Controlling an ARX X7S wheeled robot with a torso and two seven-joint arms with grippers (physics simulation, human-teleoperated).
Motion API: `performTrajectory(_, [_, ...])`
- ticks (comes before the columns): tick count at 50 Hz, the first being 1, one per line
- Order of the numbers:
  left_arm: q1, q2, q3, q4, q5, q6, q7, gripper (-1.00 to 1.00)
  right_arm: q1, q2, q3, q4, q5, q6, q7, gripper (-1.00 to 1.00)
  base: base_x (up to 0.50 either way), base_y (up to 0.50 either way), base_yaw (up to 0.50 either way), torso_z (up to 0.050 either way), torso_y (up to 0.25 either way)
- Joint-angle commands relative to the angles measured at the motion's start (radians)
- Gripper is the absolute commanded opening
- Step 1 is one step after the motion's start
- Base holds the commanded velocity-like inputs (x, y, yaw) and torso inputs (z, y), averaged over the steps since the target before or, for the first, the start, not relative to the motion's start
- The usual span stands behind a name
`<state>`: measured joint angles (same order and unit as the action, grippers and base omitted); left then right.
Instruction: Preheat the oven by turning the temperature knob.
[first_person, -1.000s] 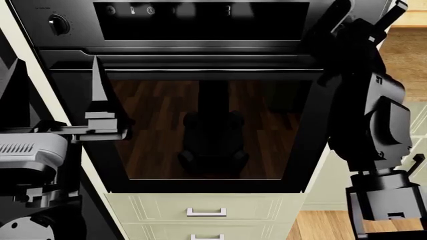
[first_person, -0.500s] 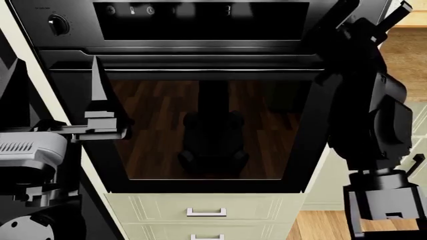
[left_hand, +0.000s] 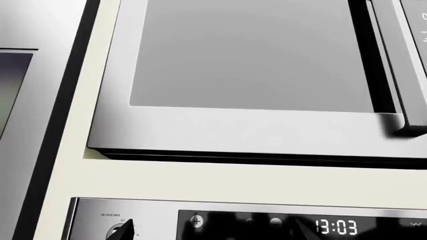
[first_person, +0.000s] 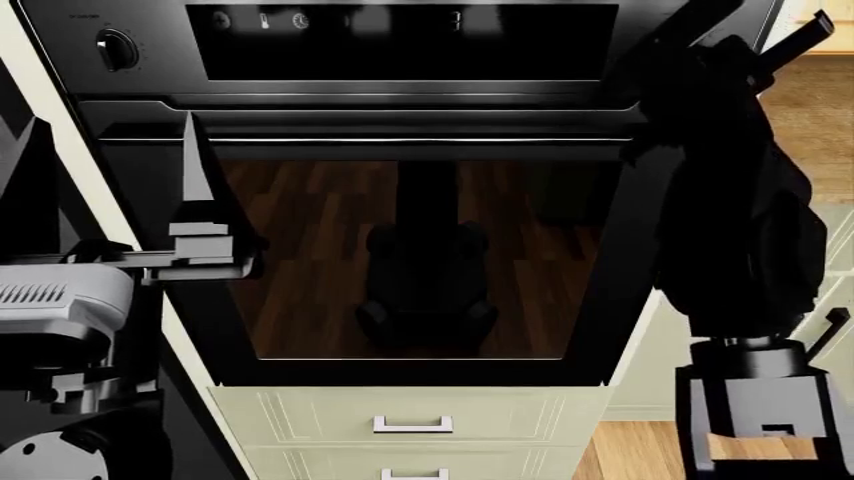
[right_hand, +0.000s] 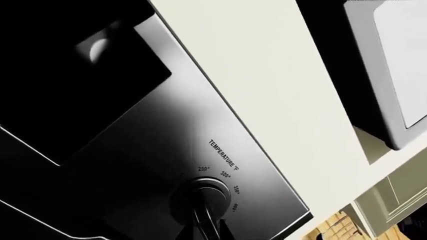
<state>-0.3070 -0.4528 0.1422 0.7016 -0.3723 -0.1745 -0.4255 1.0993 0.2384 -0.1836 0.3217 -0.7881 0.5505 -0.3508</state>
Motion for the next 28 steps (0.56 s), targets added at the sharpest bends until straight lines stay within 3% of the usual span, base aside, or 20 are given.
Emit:
performTrajectory(1, [-0.001,-0.002,0.003,0.001,0.001,-0.001,-0.003,1.0,0.003,-0.025,0.018,-0.016,0.054,0.01,0.0,-1.0,0.0,0.0,0.0,0.0,0.01])
performTrajectory(28, [-0.002,-0.008,0.005,0.001,-0.004,-0.002,-0.008,1.0,0.025,-0.054,0.08,-0.01,0.125,0.045,0.009,-1.0,0.0,0.0,0.0,0.0,0.0])
